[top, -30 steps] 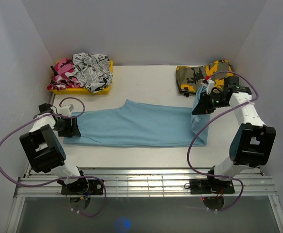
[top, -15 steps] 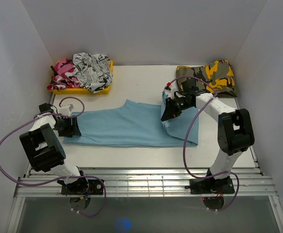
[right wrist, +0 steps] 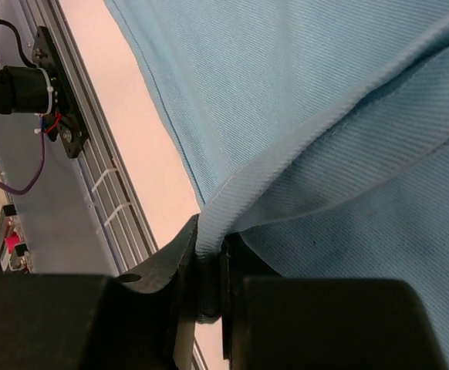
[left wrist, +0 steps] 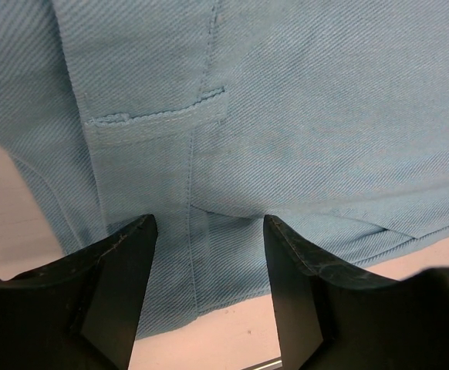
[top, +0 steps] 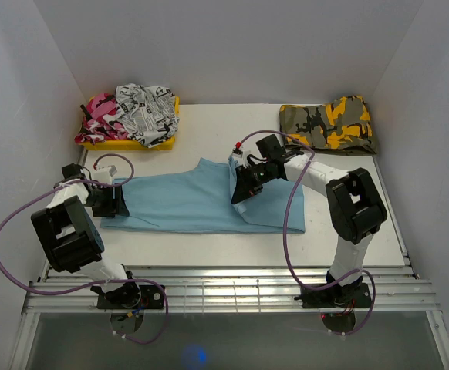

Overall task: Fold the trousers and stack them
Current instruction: Fold the trousers

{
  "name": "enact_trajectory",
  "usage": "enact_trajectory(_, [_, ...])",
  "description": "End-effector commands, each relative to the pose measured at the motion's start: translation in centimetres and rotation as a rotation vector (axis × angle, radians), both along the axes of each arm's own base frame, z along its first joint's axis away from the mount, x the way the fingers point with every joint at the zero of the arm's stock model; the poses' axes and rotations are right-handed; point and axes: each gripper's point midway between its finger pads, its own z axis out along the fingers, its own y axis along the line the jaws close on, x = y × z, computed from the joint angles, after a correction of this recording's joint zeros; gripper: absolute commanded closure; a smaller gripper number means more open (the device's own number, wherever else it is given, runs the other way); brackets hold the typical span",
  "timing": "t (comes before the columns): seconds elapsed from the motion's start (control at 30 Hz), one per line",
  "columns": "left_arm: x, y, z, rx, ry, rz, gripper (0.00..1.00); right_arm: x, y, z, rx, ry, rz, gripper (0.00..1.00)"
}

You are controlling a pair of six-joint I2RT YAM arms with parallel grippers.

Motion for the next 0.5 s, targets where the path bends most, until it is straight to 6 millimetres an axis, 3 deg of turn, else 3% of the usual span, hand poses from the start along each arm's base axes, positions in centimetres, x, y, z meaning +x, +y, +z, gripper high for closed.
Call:
enact_trajectory(0.0, [-0.9, -0.1, -1.6, 0.002, 0.046, -0.001, 0.3, -0.3, 2.4, 1.9, 0.078, -0.01, 0.033, 0.92])
enact_trajectory(0.27, [-1.0, -0.1, -1.8, 0.001, 0.051, -0.002, 0.3, -1.8, 4.9, 1.5, 0.094, 0.043, 0.064, 0.92])
enact_trajectory(0.47, [-1.1, -0.2, -1.9, 0.002, 0.05, -0.002, 0.3, -1.5, 6.5, 1.6, 0.106, 0.057, 0.058, 0.92])
